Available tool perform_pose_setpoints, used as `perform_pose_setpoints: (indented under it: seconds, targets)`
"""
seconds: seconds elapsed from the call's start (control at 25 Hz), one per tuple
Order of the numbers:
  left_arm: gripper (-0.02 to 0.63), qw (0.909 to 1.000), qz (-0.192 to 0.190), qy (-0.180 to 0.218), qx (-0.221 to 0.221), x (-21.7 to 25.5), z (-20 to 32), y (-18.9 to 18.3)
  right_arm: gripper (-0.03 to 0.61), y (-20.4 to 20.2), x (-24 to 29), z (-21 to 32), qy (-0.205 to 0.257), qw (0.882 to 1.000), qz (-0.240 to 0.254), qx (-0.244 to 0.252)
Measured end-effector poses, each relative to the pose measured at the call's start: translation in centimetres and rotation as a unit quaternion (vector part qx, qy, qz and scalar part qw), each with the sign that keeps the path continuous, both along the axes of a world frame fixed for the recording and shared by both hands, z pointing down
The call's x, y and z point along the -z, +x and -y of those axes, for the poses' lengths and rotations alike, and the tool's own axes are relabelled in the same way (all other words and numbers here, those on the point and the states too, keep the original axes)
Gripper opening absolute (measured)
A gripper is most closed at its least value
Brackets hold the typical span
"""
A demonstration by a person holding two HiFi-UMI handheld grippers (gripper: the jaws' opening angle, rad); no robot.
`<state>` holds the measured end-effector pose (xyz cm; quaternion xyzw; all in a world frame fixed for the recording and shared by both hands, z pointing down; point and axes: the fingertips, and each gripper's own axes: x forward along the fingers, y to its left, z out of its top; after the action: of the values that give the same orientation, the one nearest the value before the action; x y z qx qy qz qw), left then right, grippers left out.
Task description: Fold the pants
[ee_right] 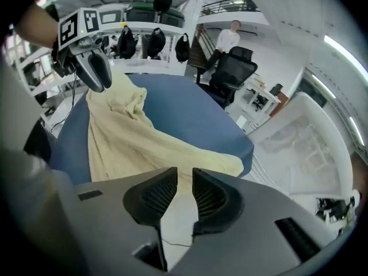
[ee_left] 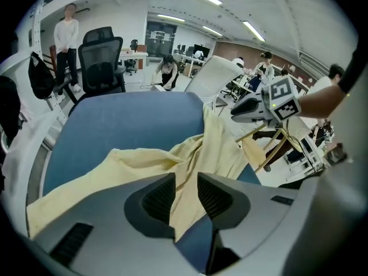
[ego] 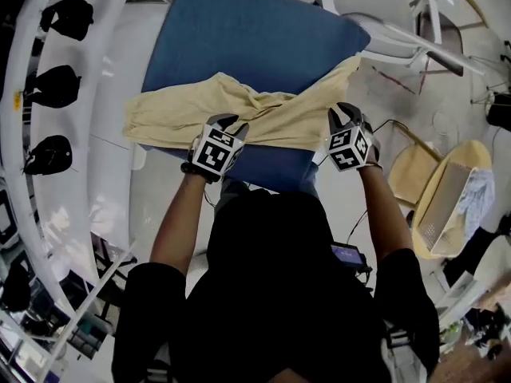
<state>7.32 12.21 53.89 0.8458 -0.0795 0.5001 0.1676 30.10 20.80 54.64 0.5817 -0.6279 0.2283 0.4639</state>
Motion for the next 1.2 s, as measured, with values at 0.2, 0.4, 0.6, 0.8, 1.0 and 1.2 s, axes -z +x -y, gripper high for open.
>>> perform_pose_setpoints:
  seconds: [0.2, 0.4, 0.6, 0.8, 1.0, 1.2]
  targets:
    - [0.146, 0.9994, 0.023, 0.018, -0.017, -1.1, -2.3, 4.3, 0.077, 7.0, -1.7, 2.4, -0.023, 0.995, -0.031, 0.087]
    - [0.147, 0.9974, 0.056, 0.027, -0.037, -2.4, -2.6, 5.2, 0.078, 10.6, -1.9, 4.9, -0.034, 0.988, -0.061, 0.136]
    - [0.147, 0.9961, 0.082, 0.025, -0.020, -4.0, -2.6, 4.7, 0.080, 12.1, -3.4, 7.3, -0.063, 0.974, -0.087, 0.198]
    - [0.147, 0.9942, 0.106, 0.013, -0.014, -5.3, -3.0, 3.5, 0.100, 13.4, -5.3, 9.3, -0.108, 0.946, -0.136, 0.275]
    - [0.147, 0.9933, 0.116, 0.006, 0.005, -5.9, -2.9, 3.5, 0.119, 12.7, -6.0, 9.7, -0.133, 0.932, -0.104, 0.321]
    - [0.147, 0.9914, 0.130, 0.003, 0.008, -6.7, -2.8, 3.6, 0.121, 11.6, -6.1, 9.8, -0.145, 0.903, -0.118, 0.387]
